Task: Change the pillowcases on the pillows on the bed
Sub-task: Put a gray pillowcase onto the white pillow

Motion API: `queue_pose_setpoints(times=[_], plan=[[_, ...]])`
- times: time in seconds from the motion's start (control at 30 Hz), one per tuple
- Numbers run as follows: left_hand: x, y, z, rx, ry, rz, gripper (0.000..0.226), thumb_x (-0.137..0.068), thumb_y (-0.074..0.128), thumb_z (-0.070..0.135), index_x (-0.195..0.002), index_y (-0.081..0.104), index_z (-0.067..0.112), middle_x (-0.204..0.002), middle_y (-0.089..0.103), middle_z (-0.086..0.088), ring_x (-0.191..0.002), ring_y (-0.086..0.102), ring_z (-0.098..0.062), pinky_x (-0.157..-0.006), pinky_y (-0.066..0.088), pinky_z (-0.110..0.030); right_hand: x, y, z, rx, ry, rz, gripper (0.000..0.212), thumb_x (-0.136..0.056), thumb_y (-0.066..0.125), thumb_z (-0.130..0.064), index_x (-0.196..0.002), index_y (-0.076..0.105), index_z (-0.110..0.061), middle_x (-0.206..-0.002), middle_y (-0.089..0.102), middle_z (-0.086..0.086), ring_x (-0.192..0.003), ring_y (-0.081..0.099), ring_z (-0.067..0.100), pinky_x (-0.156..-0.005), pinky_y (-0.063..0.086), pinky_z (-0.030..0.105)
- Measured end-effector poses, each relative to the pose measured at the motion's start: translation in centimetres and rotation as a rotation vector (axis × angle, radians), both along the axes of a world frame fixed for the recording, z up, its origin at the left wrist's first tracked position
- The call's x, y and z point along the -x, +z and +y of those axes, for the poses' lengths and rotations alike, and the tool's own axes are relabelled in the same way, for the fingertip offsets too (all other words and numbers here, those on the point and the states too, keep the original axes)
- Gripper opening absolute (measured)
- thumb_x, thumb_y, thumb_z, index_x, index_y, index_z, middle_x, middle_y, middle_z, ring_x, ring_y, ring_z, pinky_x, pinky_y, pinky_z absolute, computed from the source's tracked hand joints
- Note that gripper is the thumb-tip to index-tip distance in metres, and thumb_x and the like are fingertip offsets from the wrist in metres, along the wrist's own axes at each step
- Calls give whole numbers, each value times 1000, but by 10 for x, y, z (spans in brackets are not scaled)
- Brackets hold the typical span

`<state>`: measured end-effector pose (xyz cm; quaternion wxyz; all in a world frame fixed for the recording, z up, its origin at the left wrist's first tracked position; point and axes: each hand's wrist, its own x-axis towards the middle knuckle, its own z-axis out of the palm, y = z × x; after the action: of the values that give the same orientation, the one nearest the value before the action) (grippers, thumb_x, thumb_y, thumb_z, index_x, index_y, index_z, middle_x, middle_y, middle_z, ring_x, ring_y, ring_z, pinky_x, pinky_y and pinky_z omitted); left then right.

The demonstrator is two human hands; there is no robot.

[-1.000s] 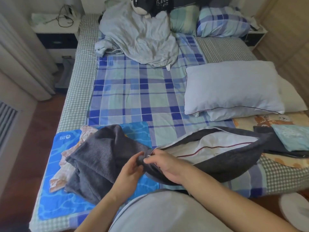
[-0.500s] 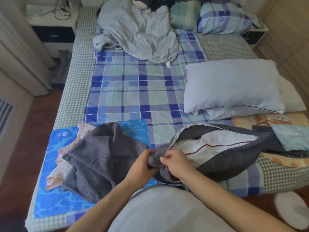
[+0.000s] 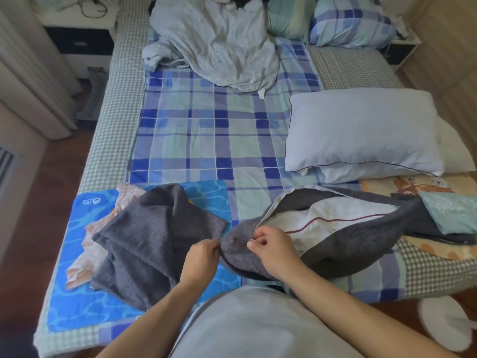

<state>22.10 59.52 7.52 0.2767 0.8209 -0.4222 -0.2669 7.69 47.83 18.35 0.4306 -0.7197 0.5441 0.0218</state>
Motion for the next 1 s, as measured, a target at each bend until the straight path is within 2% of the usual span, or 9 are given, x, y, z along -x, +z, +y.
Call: queue_pose_setpoints(times=[0.13, 0.27, 0.47, 0.57, 0.63, 0.7, 0.8, 0.87, 1.0], plan=[[14, -9, -8, 16, 83, 17, 21, -91, 57, 7, -107, 65, 19, -105, 61, 8, -86, 59, -13, -78, 53, -34, 1, -1, 2, -3, 38, 38, 12, -90, 73, -29, -93, 64, -21, -87, 69, -7, -86, 65, 11, -81, 53, 29], [17, -12, -15, -43, 52, -13, 16, -89, 54, 6, -77, 58, 17, -79, 58, 5, -67, 56, -18, -62, 49, -37, 2, -2, 6, -7, 27, 41, 13, -87, 76, -29, -89, 66, -21, -84, 70, -8, -82, 66, 9, -80, 56, 31], [13, -51, 31, -489, 23, 14, 15, -85, 49, 9, -83, 64, 12, -91, 68, -9, -83, 64, -32, -70, 50, -38, -12, 4, 4, 61, 38, 75, 17, -87, 76, -31, -78, 63, -25, -77, 65, -11, -75, 61, 4, -62, 45, 21], [16, -32, 38, -209, 203, 181, 13, -87, 57, 9, -87, 70, 12, -85, 64, 1, -77, 58, -19, -76, 53, -37, -17, 4, -2, 46, 30, 70, 15, -86, 76, -30, -77, 64, -25, -76, 66, -12, -75, 62, 5, -65, 49, 23], [14, 6, 34, 82, 308, 208, 33, -87, 65, 2, -116, 67, 17, -109, 56, 11, -92, 59, -8, -84, 52, -26, -16, 4, -2, 21, 3, 55, 15, -86, 76, -29, -76, 65, -26, -76, 68, -10, -76, 63, 6, -72, 54, 30], [7, 48, 27, 307, 149, 171, 52, -86, 72, 3, -134, 59, 17, -128, 51, 11, -114, 55, -8, -98, 46, -20, -15, 6, 1, -7, -30, 28, 14, -87, 75, -27, -76, 65, -25, -77, 69, -7, -77, 64, 9, -76, 55, 35], [-5, 77, 12, 298, -230, -114, 48, -87, 77, 21, -133, 63, 21, -130, 59, 6, -121, 55, -13, -105, 45, -29, -20, 15, 1, 32, 26, 46, 15, -92, 68, -31, -81, 64, -22, -80, 66, -7, -81, 62, 16, -77, 52, 36], [-11, 81, 2, 244, -233, -170, 30, -89, 74, 23, -119, 69, 24, -113, 64, 7, -103, 62, -13, -90, 55, -35, -26, 27, 4, 82, 125, 79, 15, -96, 62, -34, -85, 61, -24, -86, 65, -6, -85, 60, 17, -75, 48, 33], [-16, 81, -5, 183, -244, -163, 10, -92, 70, 21, -101, 72, 23, -91, 57, 9, -78, 61, -13, -69, 56, -35, -33, 43, 14, 283, 336, 137, 17, -104, 47, -36, -102, 55, -21, -100, 66, 1, -90, 59, 21, -76, 46, 33]])
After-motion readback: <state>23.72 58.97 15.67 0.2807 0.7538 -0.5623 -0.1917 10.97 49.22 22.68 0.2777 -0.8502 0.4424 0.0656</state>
